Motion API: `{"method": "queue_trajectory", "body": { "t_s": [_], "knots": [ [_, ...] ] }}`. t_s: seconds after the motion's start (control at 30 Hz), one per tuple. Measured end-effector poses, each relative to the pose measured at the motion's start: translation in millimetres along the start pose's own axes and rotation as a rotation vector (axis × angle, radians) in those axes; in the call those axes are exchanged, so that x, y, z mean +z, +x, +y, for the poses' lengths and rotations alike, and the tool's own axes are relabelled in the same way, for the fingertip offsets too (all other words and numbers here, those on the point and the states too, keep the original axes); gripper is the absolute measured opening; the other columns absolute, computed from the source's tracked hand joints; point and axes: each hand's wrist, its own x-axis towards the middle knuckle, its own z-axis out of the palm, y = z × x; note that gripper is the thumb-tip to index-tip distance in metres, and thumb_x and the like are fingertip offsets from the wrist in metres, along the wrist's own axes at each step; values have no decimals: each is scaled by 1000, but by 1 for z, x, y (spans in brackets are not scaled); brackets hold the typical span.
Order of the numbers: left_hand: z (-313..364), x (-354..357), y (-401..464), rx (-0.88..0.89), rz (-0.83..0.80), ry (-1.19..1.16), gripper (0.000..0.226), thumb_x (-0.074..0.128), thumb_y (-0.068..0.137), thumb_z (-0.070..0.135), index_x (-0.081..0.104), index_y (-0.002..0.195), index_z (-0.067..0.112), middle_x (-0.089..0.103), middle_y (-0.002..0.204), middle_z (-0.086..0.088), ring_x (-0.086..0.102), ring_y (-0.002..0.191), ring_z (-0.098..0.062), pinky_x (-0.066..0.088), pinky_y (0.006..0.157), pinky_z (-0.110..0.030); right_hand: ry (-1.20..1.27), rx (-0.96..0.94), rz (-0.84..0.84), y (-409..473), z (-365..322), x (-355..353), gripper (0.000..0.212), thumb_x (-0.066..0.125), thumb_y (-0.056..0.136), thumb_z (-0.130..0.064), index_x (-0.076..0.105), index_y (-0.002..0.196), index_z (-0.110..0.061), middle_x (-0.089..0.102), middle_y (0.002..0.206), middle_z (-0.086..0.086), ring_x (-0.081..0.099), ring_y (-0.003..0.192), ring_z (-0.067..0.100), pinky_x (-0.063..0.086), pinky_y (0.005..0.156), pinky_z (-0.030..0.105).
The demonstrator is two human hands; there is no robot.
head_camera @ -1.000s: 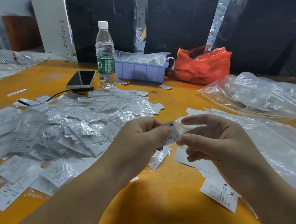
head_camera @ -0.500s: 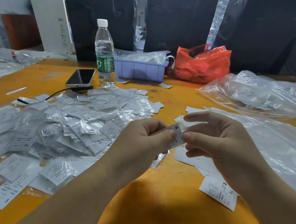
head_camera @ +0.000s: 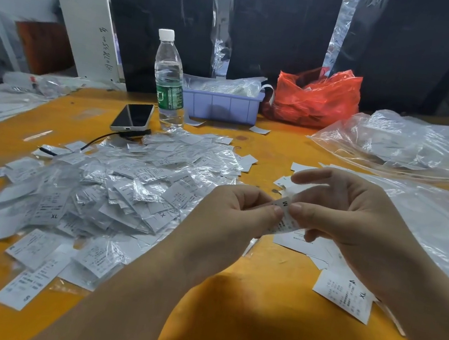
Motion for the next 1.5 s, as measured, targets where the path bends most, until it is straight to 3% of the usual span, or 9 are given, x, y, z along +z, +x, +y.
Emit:
{"method": "queue_trajectory", "body": {
  "t_s": [0.2,0.33,0.53,0.77,0.97,1.03,1.17,1.37,1.5],
  "knots": [
    [0,-1,1,-56,5,16,17,62,93,20,71,85,8,49,48,17,42,43,1,32,45,-13,44,-1,-10,0,-1,0,42,76,63,-8,67,104,-9,70,79,18,62,62,19,50,51,26],
    [0,-1,1,-56,17,30,17,62,92,21,71,87,7,49,47,17,43,43,2,33,45,-13,10,0,-42,0,-1,1,37,75,69,-1,67,104,-7,69,82,22,62,62,20,50,50,26],
    [0,-3,1,-21,64,24,16,62,93,21,70,83,11,50,47,18,45,44,1,34,46,-13,-41,22,-71,0,-1,2,47,77,58,-17,67,104,-11,72,77,14,63,62,17,50,52,26],
    [-1,-1,1,28,87,37,12,64,92,27,71,91,17,54,50,21,49,47,4,35,47,-11,-47,62,-93,0,0,3,50,78,58,-20,66,106,-13,73,81,13,67,66,20,54,56,27],
    [5,2,0,-139,68,-222,23,61,90,38,71,88,17,56,56,9,47,51,-9,36,44,-19,130,132,-42,2,1,0,54,80,54,-14,67,106,-8,72,80,14,66,60,20,54,56,24],
    [6,0,1,-155,96,-245,18,59,93,29,70,87,16,60,61,7,48,52,-10,37,44,-20,154,145,-20,3,1,-1,54,79,54,-14,66,106,-8,73,80,14,66,60,18,54,57,23],
    [5,-2,1,-97,144,-159,11,60,93,13,66,84,11,60,59,9,47,48,-7,38,44,-18,164,154,-19,2,0,0,54,80,53,-13,67,105,-8,72,83,16,67,61,20,55,57,25],
    [2,4,-3,49,137,14,11,63,93,19,66,83,17,54,56,10,48,52,-8,38,47,-18,129,156,-35,-2,0,9,48,77,54,-8,70,101,-6,68,84,17,68,66,25,58,55,29],
    [3,3,-2,20,149,-5,12,60,93,17,67,84,14,56,54,12,49,48,-5,38,45,-13,121,165,0,-2,-2,7,49,78,54,-9,70,102,-7,65,87,18,69,67,24,56,56,26]
  ]
}}
